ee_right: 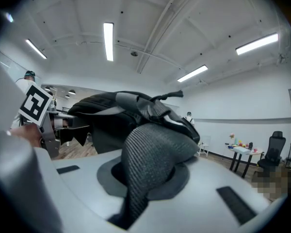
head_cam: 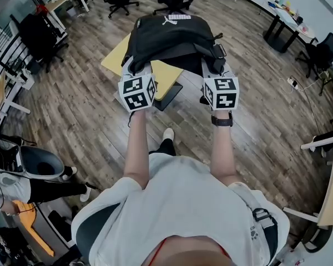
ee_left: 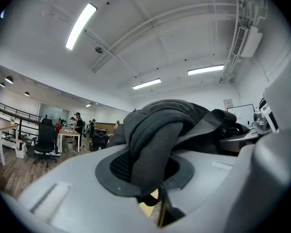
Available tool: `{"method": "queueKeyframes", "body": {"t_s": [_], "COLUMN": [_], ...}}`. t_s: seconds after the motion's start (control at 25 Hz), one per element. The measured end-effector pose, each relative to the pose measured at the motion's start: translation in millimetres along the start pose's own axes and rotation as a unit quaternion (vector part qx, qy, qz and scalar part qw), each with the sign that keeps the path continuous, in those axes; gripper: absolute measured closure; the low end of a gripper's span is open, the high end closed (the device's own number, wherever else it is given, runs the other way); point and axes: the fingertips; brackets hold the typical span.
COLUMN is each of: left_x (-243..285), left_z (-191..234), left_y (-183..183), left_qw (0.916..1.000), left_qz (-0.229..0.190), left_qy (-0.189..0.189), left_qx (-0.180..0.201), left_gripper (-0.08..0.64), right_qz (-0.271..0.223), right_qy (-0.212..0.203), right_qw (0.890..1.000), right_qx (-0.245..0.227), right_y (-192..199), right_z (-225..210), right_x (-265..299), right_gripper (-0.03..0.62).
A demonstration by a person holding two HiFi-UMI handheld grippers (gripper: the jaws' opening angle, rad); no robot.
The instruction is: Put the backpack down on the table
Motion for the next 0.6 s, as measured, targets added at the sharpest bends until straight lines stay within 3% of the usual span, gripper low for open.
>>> {"method": "queueKeyframes", "body": {"t_s": [0.6], "left_x": [181.6], "left_z": [93.1], "left_y": [1.4], "left_qw": [0.9998], "left_qz": [0.001], "left_qy": [0.017], "left_qx": [-0.013], "left_gripper": [0.488], "right_qz": [0.005], "right_qy": [0.018], "right_qw": [1.0], "right_qx": [0.005], "right_y": [-18.1], "right_z": [-31.9], "right_x": [190.1], "right_gripper": [0.56]}}
Point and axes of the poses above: the fingertips, and each gripper's own axes: x forward along the fingers, z to its left, y out of its underside, and after that the axes turned 1 degree about -z, right-handed
